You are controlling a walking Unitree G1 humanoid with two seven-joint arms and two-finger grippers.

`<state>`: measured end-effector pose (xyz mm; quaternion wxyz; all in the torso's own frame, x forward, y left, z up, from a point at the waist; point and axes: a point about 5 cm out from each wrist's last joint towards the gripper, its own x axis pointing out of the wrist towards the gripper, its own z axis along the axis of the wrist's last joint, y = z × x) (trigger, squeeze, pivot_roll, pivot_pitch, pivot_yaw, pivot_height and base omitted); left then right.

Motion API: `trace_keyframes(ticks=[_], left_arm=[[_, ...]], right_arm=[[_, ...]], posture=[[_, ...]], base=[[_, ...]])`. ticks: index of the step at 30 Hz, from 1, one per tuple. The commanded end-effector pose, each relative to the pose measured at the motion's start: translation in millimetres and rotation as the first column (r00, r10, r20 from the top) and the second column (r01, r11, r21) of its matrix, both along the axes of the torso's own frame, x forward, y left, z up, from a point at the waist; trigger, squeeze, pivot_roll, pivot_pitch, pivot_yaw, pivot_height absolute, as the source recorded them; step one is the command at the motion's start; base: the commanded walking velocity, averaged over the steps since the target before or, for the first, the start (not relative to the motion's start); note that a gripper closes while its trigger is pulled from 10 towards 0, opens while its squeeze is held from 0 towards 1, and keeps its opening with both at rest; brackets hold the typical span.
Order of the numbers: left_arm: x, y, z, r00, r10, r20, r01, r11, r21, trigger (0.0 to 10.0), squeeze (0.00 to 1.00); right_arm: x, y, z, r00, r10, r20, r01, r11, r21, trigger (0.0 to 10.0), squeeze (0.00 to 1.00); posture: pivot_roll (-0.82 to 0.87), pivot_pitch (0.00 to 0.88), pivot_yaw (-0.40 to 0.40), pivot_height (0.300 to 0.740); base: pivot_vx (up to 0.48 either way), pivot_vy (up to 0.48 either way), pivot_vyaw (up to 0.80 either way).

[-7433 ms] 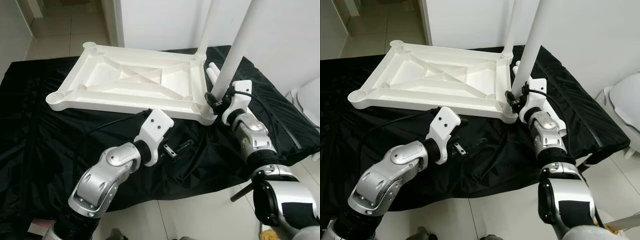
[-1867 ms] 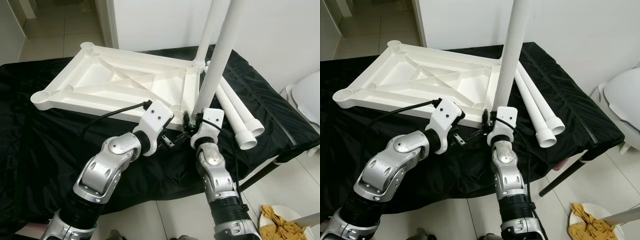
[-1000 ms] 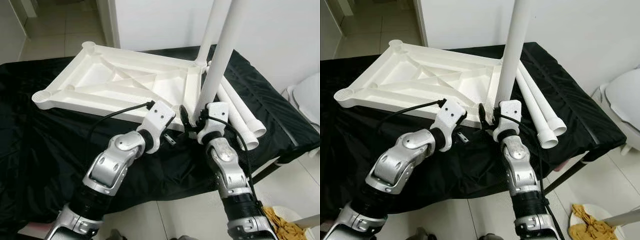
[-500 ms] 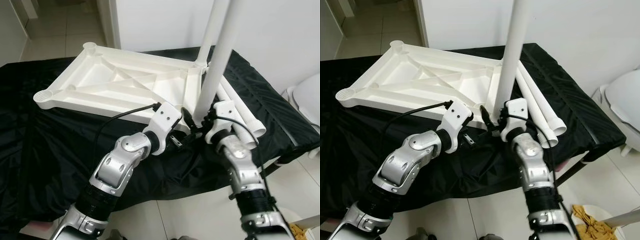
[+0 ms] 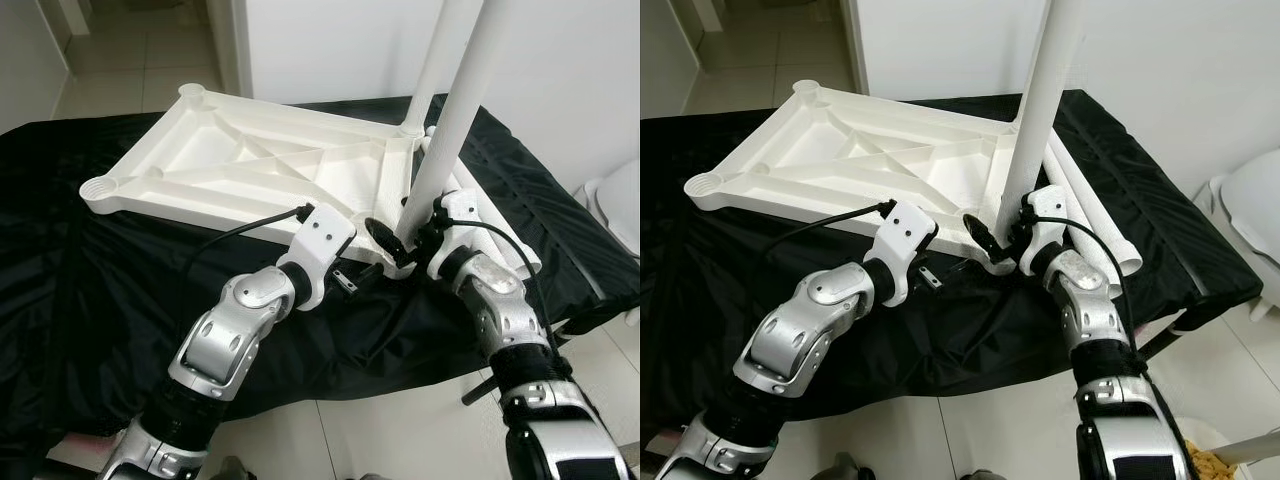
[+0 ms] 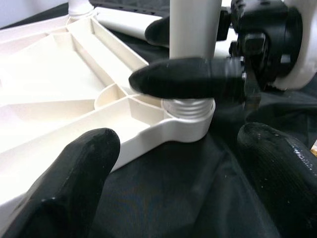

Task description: Building children table

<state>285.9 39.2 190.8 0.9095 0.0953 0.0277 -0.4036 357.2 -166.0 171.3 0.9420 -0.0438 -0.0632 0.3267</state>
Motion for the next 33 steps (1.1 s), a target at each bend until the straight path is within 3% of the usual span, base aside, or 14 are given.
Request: trace_keyframes(ticks=[1, 2, 3, 4, 10, 18, 25, 29, 30, 33], left_arm=[[-1.4, 1.2, 0.7, 1.0, 0.009, 0.002, -0.009, 1.0, 0.007, 10.0, 0.0], [-1.8, 1.4, 1.2, 1.0, 0.01, 0.002, -0.01, 1.0, 0.007, 10.0, 0.0], [-1.8, 1.4, 1.2, 1.0, 0.01, 0.002, -0.01, 1.0, 0.007, 10.0, 0.0], [-2.7, 1.7, 1.6, 1.0, 0.011, 0.003, -0.011, 1.0, 0.007, 10.0, 0.0], [-5.0, 2.8, 0.8, 1.0, 0.01, 0.001, -0.01, 1.0, 0.012, 10.0, 0.0], [-6.7, 4.2, -0.2, 1.0, 0.01, -0.004, -0.01, 1.0, 0.019, 10.0, 0.0], [-5.9, 4.1, 0.7, 1.0, 0.007, -0.005, -0.007, 1.0, 0.019, 10.0, 0.0], [-5.4, 4.1, 1.4, 1.0, 0.008, -0.005, -0.008, 1.0, 0.018, 10.0, 0.0], [-5.1, 4.4, 1.7, 1.0, 0.01, -0.005, -0.01, 1.0, 0.018, 10.0, 0.0], [-5.0, 4.5, 1.8, 1.0, 0.012, -0.006, -0.012, 1.0, 0.016, 10.0, 0.0]], right_arm=[[1.9, -2.7, -1.0, 0.999, 0.031, -0.006, -0.031, 0.999, -0.011, 4.7, 0.0], [3.4, -3.9, -0.5, 0.999, 0.036, -0.007, -0.036, 0.999, -0.016, 3.3, 0.0], [3.4, -3.9, -0.5, 0.999, 0.036, -0.007, -0.036, 0.999, -0.016, 3.3, 0.0], [4.8, -5.9, 0.2, 0.999, 0.041, -0.008, -0.041, 0.999, -0.026, 0.0, 0.0], [4.6, -9.1, -1.1, 0.999, 0.046, -0.011, -0.046, 0.998, -0.038, 0.0, 0.0], [1.2, -15.4, -9.1, 0.998, -0.065, -0.018, 0.065, 0.998, -0.016, 0.0, 0.0], [-4.9, -9.9, -10.6, 0.981, -0.192, 0.025, 0.191, 0.981, 0.042, 0.0, 0.0], [-5.3, -6.8, -7.7, 0.955, -0.297, 0.015, 0.293, 0.95, 0.107, 0.0, 0.0], [-5.3, -6.1, -6.9, 0.926, -0.377, 0.012, 0.374, 0.92, 0.114, 0.0, 0.0], [-6.5, -3.3, -6.3, 0.891, -0.455, 0.014, 0.45, 0.885, 0.122, 0.0, 0.0]], posture=[[-0.01, 0.031, -0.037, 0.74], [-0.01, 0.031, -0.039, 0.74], [-0.01, 0.031, -0.039, 0.74], [-0.01, 0.033, -0.041, 0.74], [0.0, 0.036, -0.043, 0.74], [-0.01, 0.047, -0.04, 0.74], [-0.03, 0.057, -0.031, 0.74], [-0.03, 0.06, -0.03, 0.74], [-0.03, 0.062, -0.03, 0.74], [-0.03, 0.064, -0.03, 0.74]], base=[[0.0, 0.0, 0.0], [0.0, 0.0, 0.0], [0.0, 0.0, 0.0], [0.0, 0.0, 0.0], [0.0, 0.0, 0.0], [0.0, 0.0, 0.0], [0.0, 0.0, 0.0], [0.0, 0.0, 0.0], [0.0, 0.0, 0.0], [0.0, 0.0, 0.0]])
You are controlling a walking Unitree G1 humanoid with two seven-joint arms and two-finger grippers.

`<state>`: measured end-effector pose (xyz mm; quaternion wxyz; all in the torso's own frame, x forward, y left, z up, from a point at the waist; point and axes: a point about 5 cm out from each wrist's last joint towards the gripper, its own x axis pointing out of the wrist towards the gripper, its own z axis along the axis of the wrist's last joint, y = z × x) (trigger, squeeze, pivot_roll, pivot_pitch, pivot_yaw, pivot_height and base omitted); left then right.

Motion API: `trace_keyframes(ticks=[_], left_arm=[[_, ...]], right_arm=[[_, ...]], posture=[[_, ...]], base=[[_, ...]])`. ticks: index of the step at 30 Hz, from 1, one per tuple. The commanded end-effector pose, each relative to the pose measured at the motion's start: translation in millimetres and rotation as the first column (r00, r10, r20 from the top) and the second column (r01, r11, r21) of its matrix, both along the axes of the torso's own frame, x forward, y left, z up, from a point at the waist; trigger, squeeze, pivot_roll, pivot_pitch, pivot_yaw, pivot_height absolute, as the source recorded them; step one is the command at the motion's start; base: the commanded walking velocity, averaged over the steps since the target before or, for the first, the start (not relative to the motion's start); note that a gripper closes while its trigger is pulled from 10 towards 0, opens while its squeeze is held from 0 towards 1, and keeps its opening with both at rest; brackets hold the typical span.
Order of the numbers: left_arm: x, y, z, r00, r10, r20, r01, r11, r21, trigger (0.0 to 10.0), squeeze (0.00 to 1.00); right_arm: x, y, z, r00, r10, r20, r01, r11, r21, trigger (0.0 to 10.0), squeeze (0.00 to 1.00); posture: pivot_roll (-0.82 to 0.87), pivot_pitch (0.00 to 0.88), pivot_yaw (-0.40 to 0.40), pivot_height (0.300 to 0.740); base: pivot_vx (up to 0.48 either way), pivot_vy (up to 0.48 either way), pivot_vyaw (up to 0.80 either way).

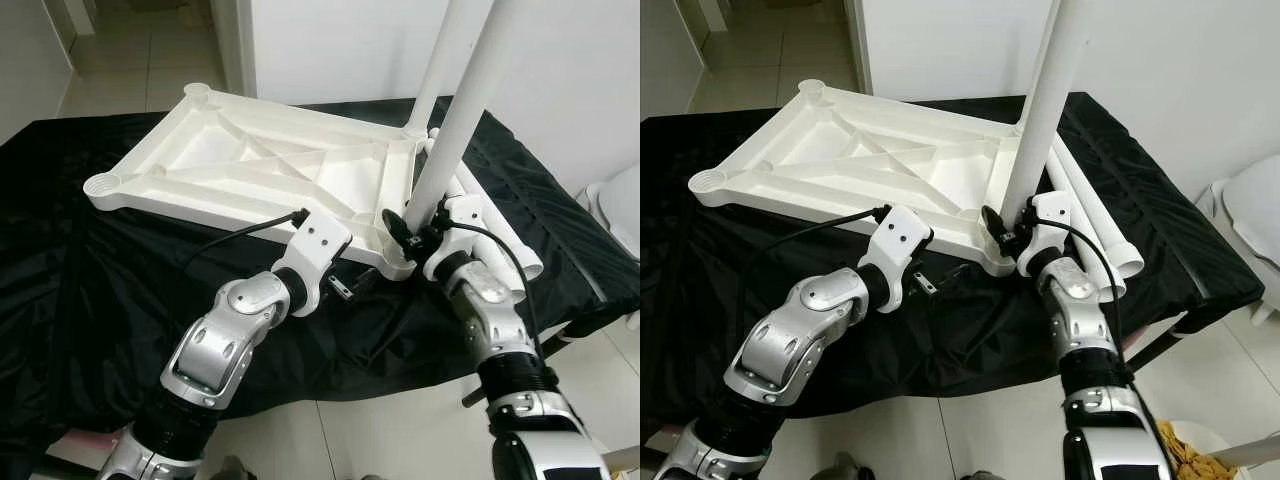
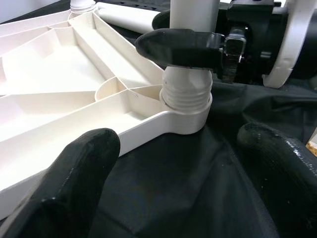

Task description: Building children table

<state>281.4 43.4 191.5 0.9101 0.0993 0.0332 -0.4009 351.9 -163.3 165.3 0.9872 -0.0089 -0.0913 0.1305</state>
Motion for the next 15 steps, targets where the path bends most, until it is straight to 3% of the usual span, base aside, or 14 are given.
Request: trace_keyframes(ticks=[1, 2, 6, 15], left_arm=[[-0.5, 0.4, 1.1, 1.0, 0.006, 0.0, -0.006, 1.0, 0.005, 10.0, 0.0], [-0.7, 0.4, 1.0, 1.0, 0.007, -0.001, -0.007, 1.0, 0.003, 10.0, 0.0], [-1.3, -0.3, 1.1, 1.0, 0.003, -0.003, -0.003, 1.0, 0.0, 10.0, 0.0], [-1.3, -0.3, 1.0, 1.0, 0.003, -0.005, -0.003, 1.0, 0.0, 10.0, 0.0]], right_arm=[[-1.2, -6.0, -0.3, 0.997, -0.075, -0.003, 0.075, 0.997, 0.005, 0.0, 0.0], [-3.6, -1.3, -1.1, 0.99, -0.141, -0.01, 0.141, 0.99, 0.03, 0.0, 0.0], [-9.1, 13.5, -3.8, 0.976, -0.215, -0.023, 0.216, 0.975, 0.051, 0.0, 0.0], [-18.2, 29.6, -7.8, 0.956, -0.29, -0.045, 0.292, 0.955, 0.051, 0.0, 0.0]], posture=[[-0.03, 0.064, -0.03, 0.74], [-0.03, 0.063, -0.028, 0.74], [-0.03, 0.066, -0.028, 0.74], [-0.03, 0.07, -0.028, 0.74]], base=[[0.0, 0.0, 0.0], [0.0, 0.0, 0.0], [0.0, 0.0, 0.0], [0.0, 0.0, 0.0]])
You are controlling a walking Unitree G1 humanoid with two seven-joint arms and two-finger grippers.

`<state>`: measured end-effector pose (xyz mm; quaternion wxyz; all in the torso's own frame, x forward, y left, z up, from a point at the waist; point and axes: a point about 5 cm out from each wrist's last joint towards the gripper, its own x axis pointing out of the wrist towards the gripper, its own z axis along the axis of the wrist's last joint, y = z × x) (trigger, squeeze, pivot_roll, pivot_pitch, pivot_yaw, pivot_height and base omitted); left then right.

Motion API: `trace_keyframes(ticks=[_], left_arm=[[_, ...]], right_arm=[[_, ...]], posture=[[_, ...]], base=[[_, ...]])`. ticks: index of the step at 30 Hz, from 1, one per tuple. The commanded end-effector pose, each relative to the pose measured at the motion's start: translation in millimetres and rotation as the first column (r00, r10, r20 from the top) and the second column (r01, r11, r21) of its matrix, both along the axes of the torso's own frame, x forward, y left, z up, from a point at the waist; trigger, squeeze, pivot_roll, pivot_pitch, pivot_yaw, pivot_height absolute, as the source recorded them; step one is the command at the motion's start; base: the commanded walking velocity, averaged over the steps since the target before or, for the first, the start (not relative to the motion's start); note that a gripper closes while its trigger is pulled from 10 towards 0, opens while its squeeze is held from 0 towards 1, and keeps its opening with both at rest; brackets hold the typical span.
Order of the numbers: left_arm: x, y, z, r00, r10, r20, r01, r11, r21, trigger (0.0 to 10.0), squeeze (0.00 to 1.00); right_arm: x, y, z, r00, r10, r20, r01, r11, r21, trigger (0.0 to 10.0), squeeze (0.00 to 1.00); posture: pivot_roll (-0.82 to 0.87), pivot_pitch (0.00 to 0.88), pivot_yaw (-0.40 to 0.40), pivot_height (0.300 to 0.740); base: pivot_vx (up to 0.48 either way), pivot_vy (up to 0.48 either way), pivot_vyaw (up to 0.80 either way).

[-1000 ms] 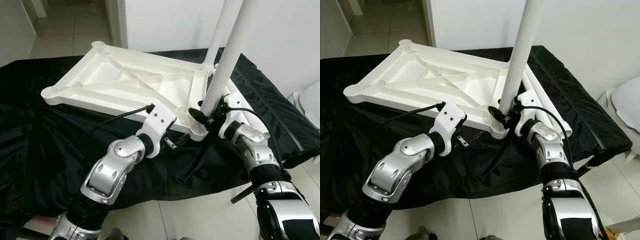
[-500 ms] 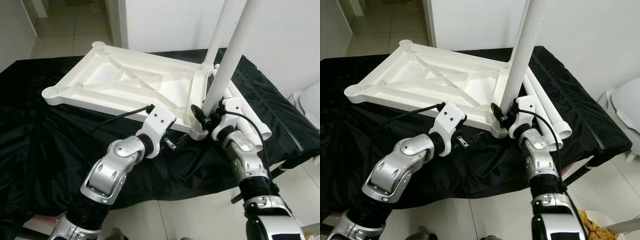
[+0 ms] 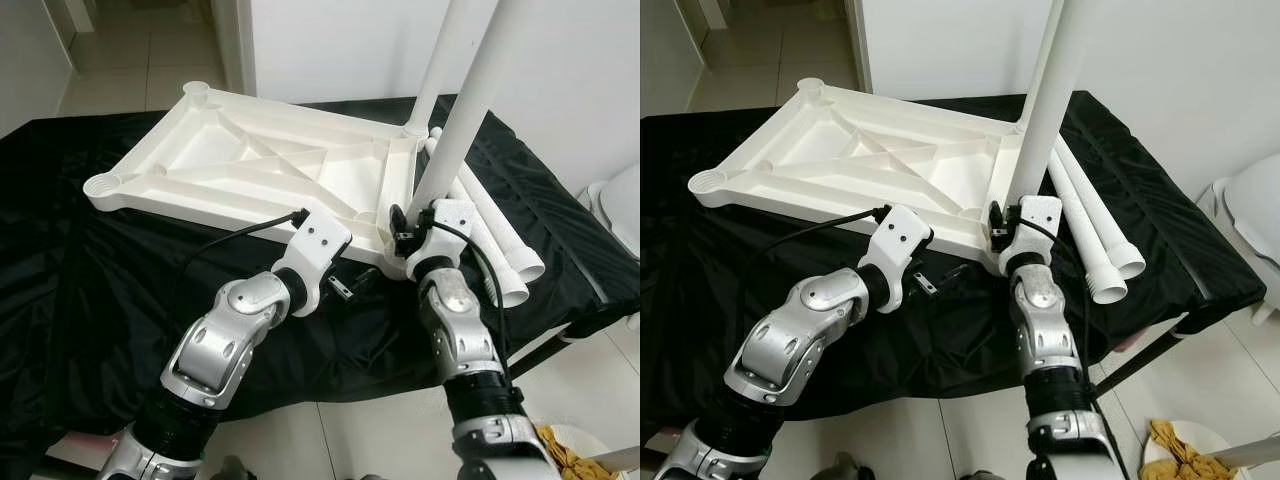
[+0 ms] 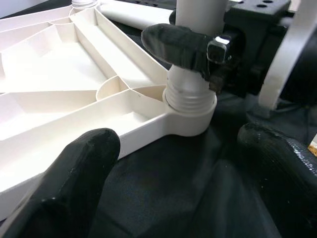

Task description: Building children table

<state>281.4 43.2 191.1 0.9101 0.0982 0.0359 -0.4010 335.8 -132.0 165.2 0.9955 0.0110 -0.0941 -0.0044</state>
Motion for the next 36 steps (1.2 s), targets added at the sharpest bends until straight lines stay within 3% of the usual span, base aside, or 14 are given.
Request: trace_keyframes(ticks=[1, 9, 15, 16, 17, 18, 19, 20, 29, 30, 33, 36], left_arm=[[-0.9, 0.1, 1.6, 1.0, 0.004, 0.001, -0.004, 1.0, 0.0, 10.0, 0.0], [0.2, 0.6, 2.0, 1.0, 0.009, 0.002, -0.009, 1.0, 0.001, 10.0, 0.0], [0.7, 0.8, 2.4, 1.0, 0.01, 0.002, -0.01, 1.0, -0.002, 10.0, 0.0], [1.1, 0.9, 2.5, 1.0, 0.011, 0.003, -0.011, 1.0, -0.001, 10.0, 0.0], [1.1, 0.9, 2.5, 1.0, 0.011, 0.003, -0.011, 1.0, -0.001, 10.0, 0.0], [1.4, 0.8, 2.5, 1.0, 0.011, 0.003, -0.011, 1.0, -0.001, 10.0, 0.0], [1.5, 0.6, 2.5, 1.0, 0.011, 0.004, -0.011, 1.0, 0.0, 10.0, 0.0], [1.4, 0.4, 2.5, 1.0, 0.01, 0.004, -0.01, 1.0, -0.001, 10.0, 0.0], [2.2, 0.4, 3.1, 1.0, 0.013, 0.009, -0.013, 1.0, 0.0, 10.0, 0.0], [2.4, 0.2, 3.4, 1.0, 0.015, 0.01, -0.015, 1.0, -0.002, 10.0, 0.0], [2.1, -0.2, 3.6, 1.0, 0.017, 0.011, -0.017, 1.0, -0.004, 10.0, 0.0], [2.4, -0.2, 3.4, 1.0, 0.018, 0.011, -0.018, 1.0, -0.005, 10.0, 0.0]], right_arm=[[-4.7, 2.3, -6.6, 0.998, -0.051, -0.036, 0.051, 0.999, 0.0, 0.0, 0.0], [-14.3, 16.6, -1.7, 0.997, -0.075, -0.025, 0.075, 0.997, 0.008, 0.0, 0.0], [-16.0, 15.8, -5.0, 0.995, -0.084, -0.056, 0.084, 0.996, 0.007, 0.0, 0.0], [-15.6, 14.5, -5.5, 0.994, -0.092, -0.058, 0.091, 0.996, -0.007, 4.8, 0.0], [-15.6, 14.5, -5.5, 0.994, -0.092, -0.058, 0.091, 0.996, -0.007, 4.8, 0.0], [-14.3, 11.9, -7.9, 0.992, -0.1, -0.075, 0.099, 0.995, -0.01, 10.0, 0.0], [-13.7, 10.8, -8.8, 0.992, -0.101, -0.08, 0.101, 0.995, -0.007, 10.0, 0.0], [-13.0, 9.9, -8.8, 0.993, -0.095, -0.077, 0.095, 0.995, 0.001, 10.0, 1.0], [-10.4, 10.7, -5.1, 0.998, -0.009, -0.064, 0.01, 1.0, 0.019, 10.0, 1.0], [-9.6, 12.8, -2.8, 0.995, 0.086, -0.06, -0.084, 0.996, 0.032, 10.0, 0.0], [-10.1, 13.8, -0.7, 0.981, 0.185, -0.048, -0.183, 0.982, 0.044, 10.0, 0.0], [-9.3, 10.7, -1.2, 0.94, 0.336, -0.051, -0.336, 0.942, 0.021, 10.0, 0.0]], posture=[[-0.03, 0.071, -0.029, 0.74], [-0.03, 0.071, -0.029, 0.74], [-0.03, 0.072, -0.03, 0.74], [-0.03, 0.07, -0.03, 0.74], [-0.03, 0.07, -0.03, 0.74], [-0.03, 0.066, -0.029, 0.74], [-0.03, 0.066, -0.029, 0.74], [-0.03, 0.065, -0.03, 0.74], [-0.02, 0.056, -0.038, 0.74], [-0.02, 0.053, -0.042, 0.74], [-0.02, 0.052, -0.043, 0.74], [-0.02, 0.047, -0.046, 0.74]], base=[[0.0, 0.0, 0.0], [0.0, 0.0, 0.0], [0.0, 0.0, 0.0], [0.0, 0.0, 0.0], [0.0, 0.0, 0.0], [0.0, 0.0, 0.0], [0.0, 0.0, 0.0], [0.0, 0.0, 0.0], [0.0, 0.0, 0.0], [0.0, 0.0, 0.0], [0.0, 0.0, 0.0], [0.0, 0.0, 0.0]])
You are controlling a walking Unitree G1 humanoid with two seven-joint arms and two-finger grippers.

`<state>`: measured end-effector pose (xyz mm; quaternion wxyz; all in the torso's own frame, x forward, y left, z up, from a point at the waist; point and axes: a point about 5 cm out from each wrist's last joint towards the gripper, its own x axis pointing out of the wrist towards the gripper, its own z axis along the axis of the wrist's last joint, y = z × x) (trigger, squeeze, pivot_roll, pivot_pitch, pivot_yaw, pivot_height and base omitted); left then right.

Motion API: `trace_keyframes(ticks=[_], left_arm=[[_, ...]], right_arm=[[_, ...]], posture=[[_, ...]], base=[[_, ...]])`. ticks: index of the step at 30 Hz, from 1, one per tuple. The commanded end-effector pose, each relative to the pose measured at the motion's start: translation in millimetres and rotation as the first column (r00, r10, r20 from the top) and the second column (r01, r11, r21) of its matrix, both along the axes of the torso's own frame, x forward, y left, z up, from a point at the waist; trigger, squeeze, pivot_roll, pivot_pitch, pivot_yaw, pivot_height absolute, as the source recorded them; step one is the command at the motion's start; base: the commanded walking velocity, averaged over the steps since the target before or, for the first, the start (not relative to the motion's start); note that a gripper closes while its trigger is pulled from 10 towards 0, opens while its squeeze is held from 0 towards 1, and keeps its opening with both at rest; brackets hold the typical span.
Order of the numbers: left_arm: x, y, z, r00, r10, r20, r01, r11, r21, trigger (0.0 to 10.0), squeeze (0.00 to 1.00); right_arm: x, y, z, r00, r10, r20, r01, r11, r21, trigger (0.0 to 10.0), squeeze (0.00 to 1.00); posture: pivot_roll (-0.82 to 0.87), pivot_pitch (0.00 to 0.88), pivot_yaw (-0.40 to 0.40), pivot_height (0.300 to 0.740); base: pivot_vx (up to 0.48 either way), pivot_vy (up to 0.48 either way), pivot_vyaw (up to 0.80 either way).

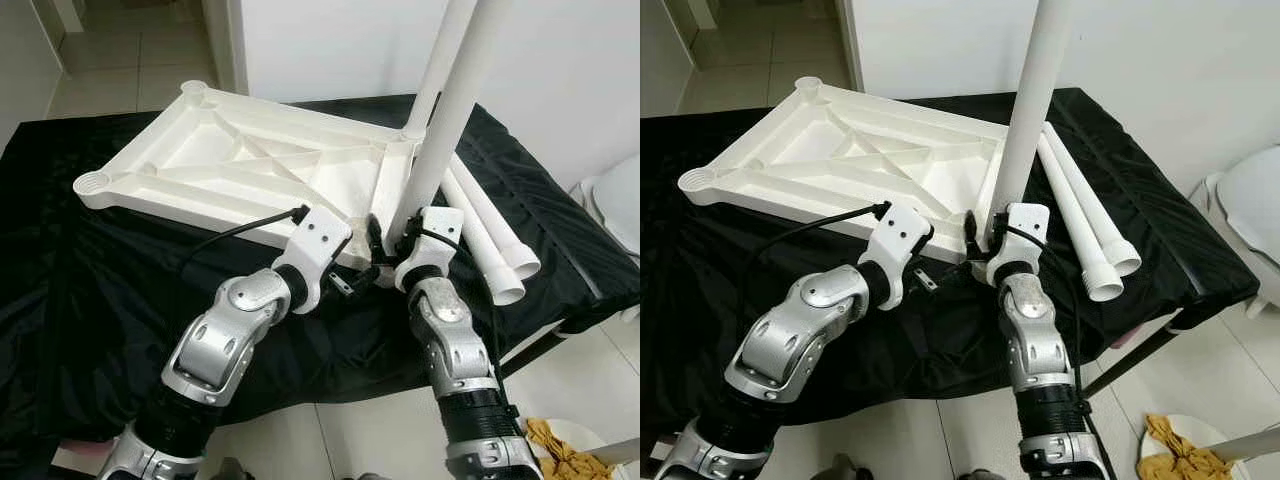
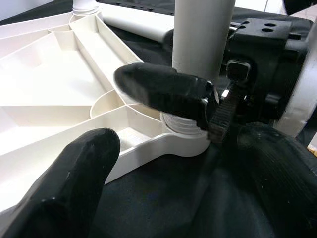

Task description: Building children table

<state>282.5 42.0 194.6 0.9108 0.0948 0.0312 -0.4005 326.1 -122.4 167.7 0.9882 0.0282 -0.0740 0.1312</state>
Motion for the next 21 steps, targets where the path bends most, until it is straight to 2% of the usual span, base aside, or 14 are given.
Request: trace_keyframes(ticks=[1, 7, 10, 14, 15, 21], left_arm=[[1.3, 1.0, -0.1, 1.0, 0.018, 0.006, -0.018, 1.0, 0.005, 10.0, 0.0], [1.5, 1.0, 0.0, 1.0, 0.017, 0.006, -0.017, 1.0, 0.006, 10.0, 0.0], [-1.0, 1.4, -0.5, 1.0, 0.006, 0.003, -0.006, 1.0, 0.01, 10.0, 0.0], [-1.6, 1.5, -0.9, 1.0, 0.003, 0.002, -0.003, 1.0, 0.011, 10.0, 0.0], [-3.6, 3.0, -2.5, 1.0, -0.003, -0.004, 0.003, 1.0, 0.016, 10.0, 0.0], [-5.4, 5.3, -4.3, 1.0, -0.009, -0.013, 0.009, 1.0, 0.018, 10.0, 0.0]], right_arm=[[0.8, -1.2, -4.1, 0.994, 0.107, -0.017, -0.107, 0.994, -0.011, 10.0, 0.0], [2.6, -10.2, -3.8, 0.983, 0.183, 0.005, -0.182, 0.981, -0.062, 10.0, 0.0], [8.0, -30.5, -9.4, 0.961, 0.277, -0.023, -0.278, 0.954, -0.11, 10.0, 0.0], [9.3, -35.3, -10.3, 0.957, 0.288, -0.026, -0.289, 0.949, -0.126, 10.0, 0.0], [11.7, -45.9, -11.9, 0.944, 0.326, -0.04, -0.329, 0.932, -0.15, 10.0, 0.0], [14.6, -55.0, -11.9, 0.931, 0.361, -0.056, -0.365, 0.915, -0.17, 10.0, 0.0]], posture=[[-0.02, 0.047, -0.047, 0.74], [-0.02, 0.043, -0.045, 0.74], [-0.02, 0.042, -0.038, 0.74], [-0.02, 0.043, -0.037, 0.74], [-0.02, 0.043, -0.03, 0.74], [-0.02, 0.04, -0.025, 0.74]], base=[[0.0, 0.0, 0.0], [0.0, 0.0, 0.0], [0.0, 0.0, 0.0], [0.0, 0.0, 0.0], [0.0, 0.0, 0.0], [0.0, 0.0, 0.0]])
